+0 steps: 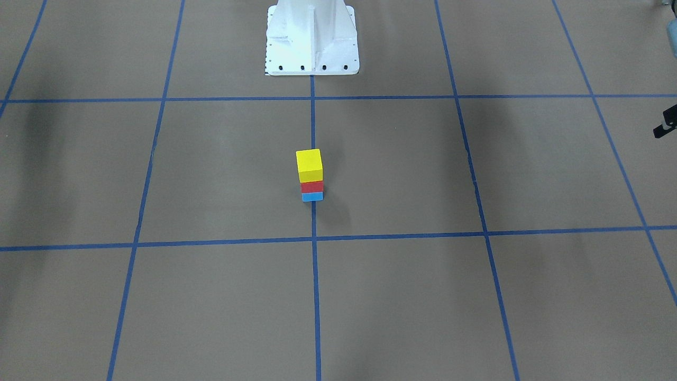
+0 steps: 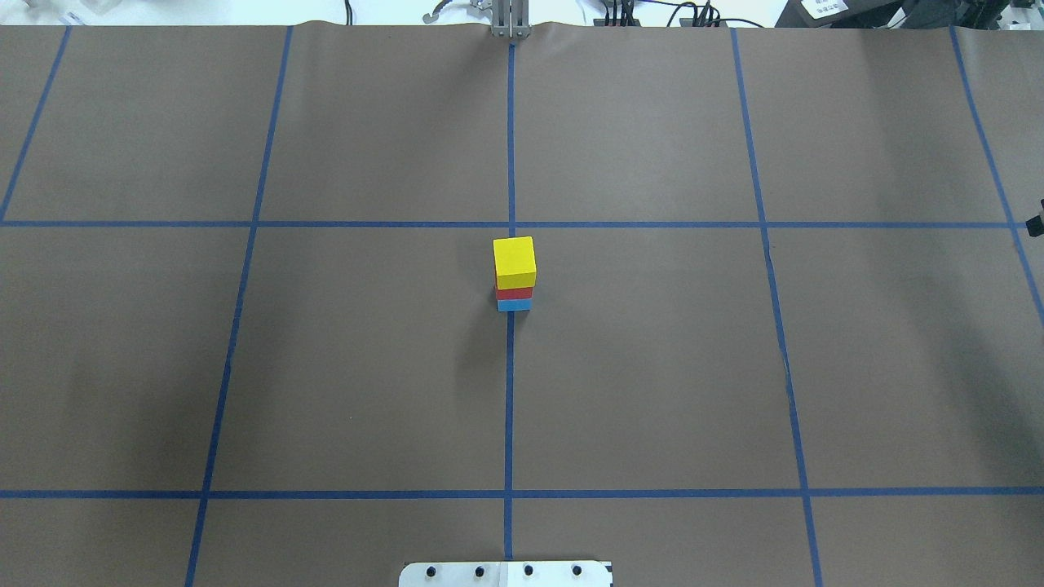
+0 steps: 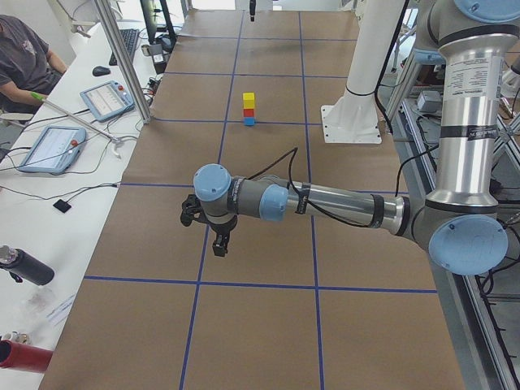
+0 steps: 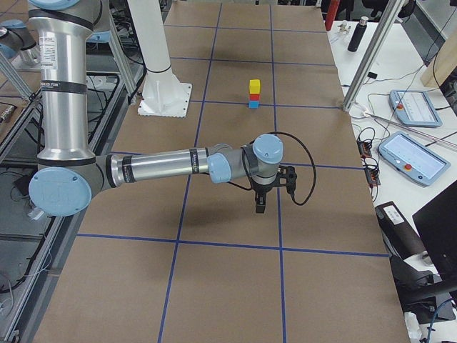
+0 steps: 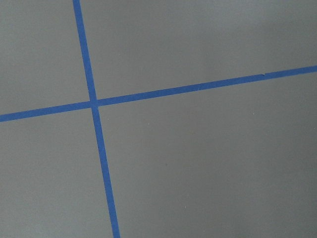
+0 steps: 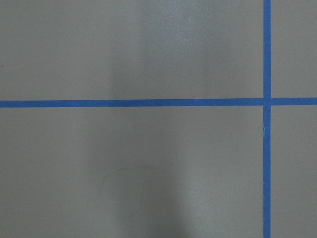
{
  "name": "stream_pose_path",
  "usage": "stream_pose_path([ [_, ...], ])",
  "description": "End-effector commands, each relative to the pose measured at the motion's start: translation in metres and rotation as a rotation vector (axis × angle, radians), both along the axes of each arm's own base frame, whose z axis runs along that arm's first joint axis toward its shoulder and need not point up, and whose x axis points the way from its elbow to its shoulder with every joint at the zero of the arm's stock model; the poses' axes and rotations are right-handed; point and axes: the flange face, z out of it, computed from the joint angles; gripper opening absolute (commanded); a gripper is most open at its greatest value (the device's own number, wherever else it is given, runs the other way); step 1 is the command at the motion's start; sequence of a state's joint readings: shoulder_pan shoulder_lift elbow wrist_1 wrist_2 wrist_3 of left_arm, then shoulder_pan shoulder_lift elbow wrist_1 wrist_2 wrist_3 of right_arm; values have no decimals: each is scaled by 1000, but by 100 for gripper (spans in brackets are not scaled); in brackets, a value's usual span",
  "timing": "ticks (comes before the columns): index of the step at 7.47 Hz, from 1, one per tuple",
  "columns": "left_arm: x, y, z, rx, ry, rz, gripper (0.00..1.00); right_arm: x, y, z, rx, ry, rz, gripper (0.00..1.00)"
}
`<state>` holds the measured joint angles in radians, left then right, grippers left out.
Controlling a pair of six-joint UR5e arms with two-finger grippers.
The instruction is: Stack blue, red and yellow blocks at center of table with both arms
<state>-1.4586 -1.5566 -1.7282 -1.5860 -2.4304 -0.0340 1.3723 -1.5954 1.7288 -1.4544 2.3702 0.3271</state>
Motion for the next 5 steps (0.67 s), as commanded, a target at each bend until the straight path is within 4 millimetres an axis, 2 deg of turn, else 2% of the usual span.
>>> stream_pose_path([
  [1,-4,-3,2,8,-67,-14,99,11,-3,20,31,49,-30,100],
  [2,-4,-2,2,6,-66,-13,99,15,-3,29,37,60,-52,100],
  [4,-3,-2,3,0,-62,-14,99,17,-6,31,21,81,-83,100],
  [5,-3,-2,2,-1,-58,-13,99,22,-22,16,13,86,-101,100],
])
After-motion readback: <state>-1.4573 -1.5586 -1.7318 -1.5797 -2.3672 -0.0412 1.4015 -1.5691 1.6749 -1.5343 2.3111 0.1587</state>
